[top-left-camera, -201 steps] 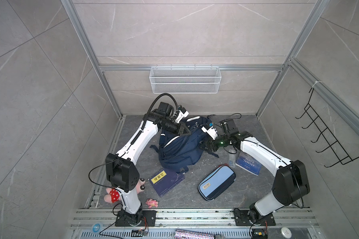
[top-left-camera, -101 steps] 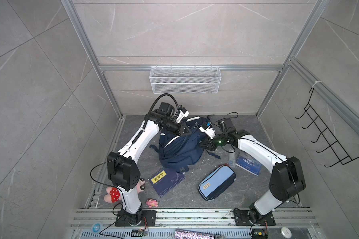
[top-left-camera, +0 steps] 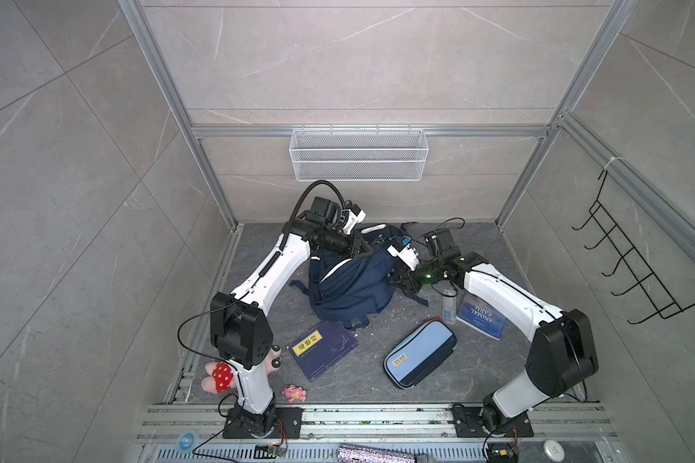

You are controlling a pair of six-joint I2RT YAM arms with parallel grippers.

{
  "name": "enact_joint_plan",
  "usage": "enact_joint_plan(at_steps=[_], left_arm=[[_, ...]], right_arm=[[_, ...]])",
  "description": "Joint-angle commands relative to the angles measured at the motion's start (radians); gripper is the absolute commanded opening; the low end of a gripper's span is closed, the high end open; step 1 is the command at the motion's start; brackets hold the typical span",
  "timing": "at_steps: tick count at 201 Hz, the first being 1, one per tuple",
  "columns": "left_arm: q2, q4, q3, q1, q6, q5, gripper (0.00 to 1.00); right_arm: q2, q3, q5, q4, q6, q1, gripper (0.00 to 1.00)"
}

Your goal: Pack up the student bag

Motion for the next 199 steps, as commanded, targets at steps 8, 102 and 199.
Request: enact_joint_plan(at_steps=[8,102,199], left_arm=[[0.010,0.199,0.042,-0.021,-0.078,-0.138,0.00],[0.211,0.338,0.162,-0.055,-0.396,-0.319,0.00],[0.030,0.021,-0.084,-0.062,0.144,-0.339,0.88]], right_arm=[[-0.070,-0.011,-0.015,-0.068,-0.012,0.061,0.00],[-0.139,-0.108,0.275,-0.037,0.003,0.230,0.00],[-0.109,-0.200,0.194,0.175,0.244,-0.043,0.00]])
